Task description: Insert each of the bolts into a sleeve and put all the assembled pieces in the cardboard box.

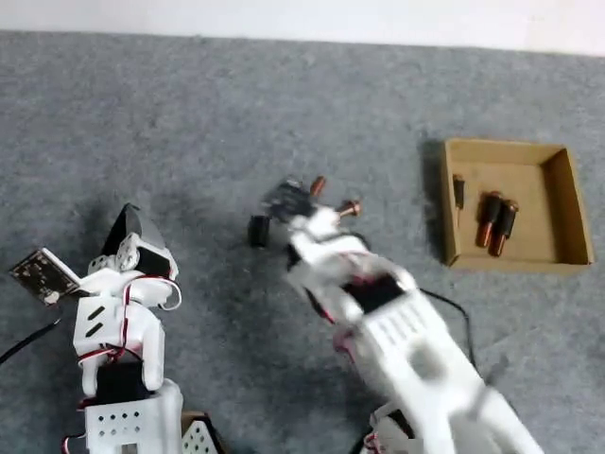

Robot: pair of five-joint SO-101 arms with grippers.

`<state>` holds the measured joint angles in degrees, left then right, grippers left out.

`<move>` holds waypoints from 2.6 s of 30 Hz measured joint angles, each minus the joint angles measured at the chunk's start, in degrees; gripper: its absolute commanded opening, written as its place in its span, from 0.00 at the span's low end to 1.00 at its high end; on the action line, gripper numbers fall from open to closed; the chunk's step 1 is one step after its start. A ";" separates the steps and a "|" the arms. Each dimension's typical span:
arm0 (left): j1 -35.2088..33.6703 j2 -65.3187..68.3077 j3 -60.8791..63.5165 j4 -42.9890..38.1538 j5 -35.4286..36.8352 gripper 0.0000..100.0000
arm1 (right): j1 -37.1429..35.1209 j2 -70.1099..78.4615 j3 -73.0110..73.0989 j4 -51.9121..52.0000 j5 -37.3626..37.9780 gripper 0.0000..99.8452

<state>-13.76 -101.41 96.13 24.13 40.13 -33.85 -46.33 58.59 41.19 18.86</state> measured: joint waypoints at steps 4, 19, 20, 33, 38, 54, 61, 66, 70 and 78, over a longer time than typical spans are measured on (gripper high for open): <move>0.00 0.00 0.00 0.00 0.00 0.01 | 5.36 -18.55 12.66 -1.05 0.00 0.00; 22.07 0.00 -2.46 -0.09 -22.95 0.01 | 21.01 -57.76 30.42 12.92 -0.53 0.00; 23.30 0.00 -2.90 -0.09 -24.00 0.02 | 22.15 -57.93 30.42 12.92 -1.76 0.00; 40.00 44.57 -31.47 -0.09 -30.07 0.20 | 33.58 -58.37 30.42 12.92 -10.02 0.00; 43.96 77.19 -51.43 -0.09 -33.85 0.20 | 36.22 -58.37 30.42 12.92 -10.73 0.00; 42.99 129.67 -89.41 -0.09 -36.84 0.19 | 36.57 -58.37 30.42 11.78 -10.73 0.00; 41.67 136.70 -94.42 -0.09 -42.81 0.19 | 36.48 -58.46 31.12 10.46 -10.73 0.00; 41.67 137.85 -99.34 6.77 -43.16 0.19 | 36.48 -58.46 31.65 10.20 -10.73 0.00; 41.67 138.29 -103.56 14.33 -43.16 0.19 | 36.48 -58.37 33.32 8.09 -10.73 0.00; 41.41 138.29 -104.97 18.99 -43.16 0.15 | 36.48 -58.37 33.41 7.74 -10.73 0.00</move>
<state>27.65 36.88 -8.84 43.12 -3.03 2.64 -104.70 92.00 48.92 8.13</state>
